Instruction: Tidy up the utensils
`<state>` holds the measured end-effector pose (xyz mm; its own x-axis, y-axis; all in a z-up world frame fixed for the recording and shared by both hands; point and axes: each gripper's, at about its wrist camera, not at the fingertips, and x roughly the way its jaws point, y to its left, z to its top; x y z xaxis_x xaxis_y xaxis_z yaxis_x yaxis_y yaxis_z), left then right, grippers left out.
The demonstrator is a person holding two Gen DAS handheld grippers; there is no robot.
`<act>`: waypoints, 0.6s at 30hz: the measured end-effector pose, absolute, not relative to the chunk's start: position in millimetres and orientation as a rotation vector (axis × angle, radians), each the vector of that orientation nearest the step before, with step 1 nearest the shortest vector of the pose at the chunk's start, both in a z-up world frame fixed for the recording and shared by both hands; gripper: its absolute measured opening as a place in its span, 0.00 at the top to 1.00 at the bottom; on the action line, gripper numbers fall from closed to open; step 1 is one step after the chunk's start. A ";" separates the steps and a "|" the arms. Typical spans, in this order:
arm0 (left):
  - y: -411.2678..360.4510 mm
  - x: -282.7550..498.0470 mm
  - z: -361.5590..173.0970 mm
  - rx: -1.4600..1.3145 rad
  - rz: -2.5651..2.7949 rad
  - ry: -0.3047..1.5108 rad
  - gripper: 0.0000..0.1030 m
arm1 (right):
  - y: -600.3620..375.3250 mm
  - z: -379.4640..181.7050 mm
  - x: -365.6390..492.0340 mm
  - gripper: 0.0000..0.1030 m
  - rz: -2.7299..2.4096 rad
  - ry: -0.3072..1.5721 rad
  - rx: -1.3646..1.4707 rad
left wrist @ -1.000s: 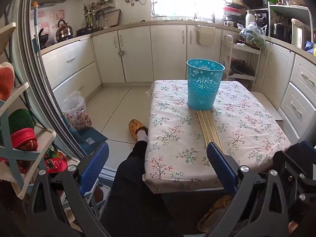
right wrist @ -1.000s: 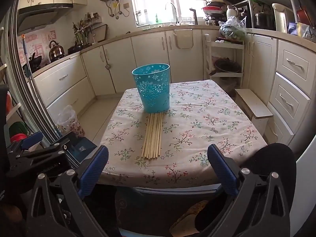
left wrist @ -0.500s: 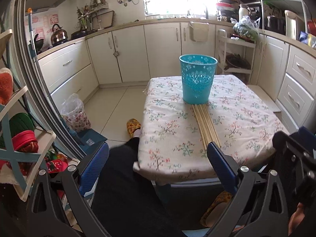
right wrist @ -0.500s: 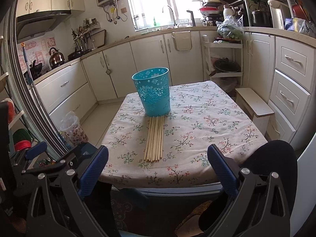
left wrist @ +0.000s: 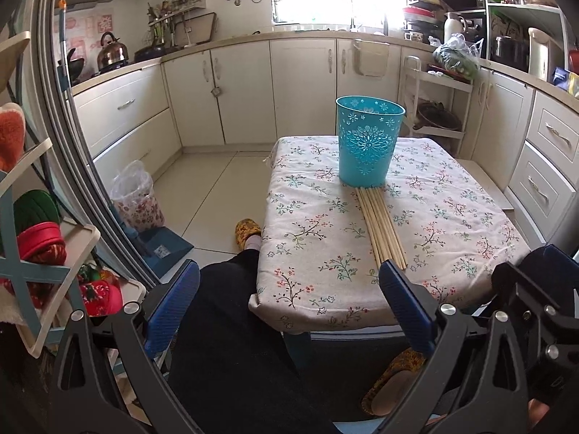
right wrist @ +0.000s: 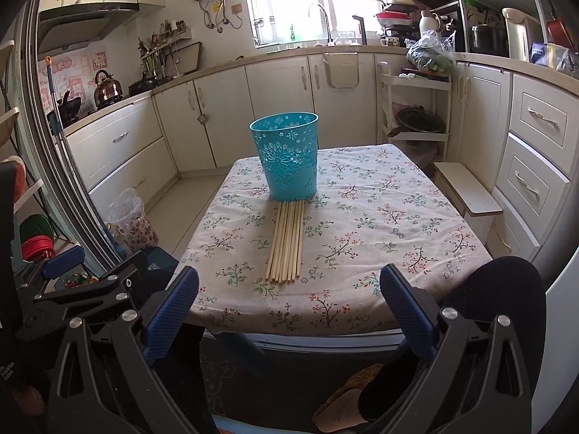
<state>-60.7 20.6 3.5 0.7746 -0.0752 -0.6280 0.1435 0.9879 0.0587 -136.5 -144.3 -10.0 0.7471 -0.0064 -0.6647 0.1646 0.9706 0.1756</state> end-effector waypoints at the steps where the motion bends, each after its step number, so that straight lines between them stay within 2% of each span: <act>1: 20.7 -61.1 3.6 0.105 -0.118 0.674 0.07 | -144.0 -9.9 -136.9 0.07 -0.092 0.723 0.229; 18: 14.8 -69.7 7.5 0.124 -0.127 0.679 0.07 | -150.4 -6.8 -146.6 0.07 -0.081 0.697 0.262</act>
<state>-69.7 14.8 7.5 0.7712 -0.0766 -0.6320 0.1572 0.9849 0.0724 -146.6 -150.4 -6.9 0.7648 0.0137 -0.6441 0.1609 0.9640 0.2115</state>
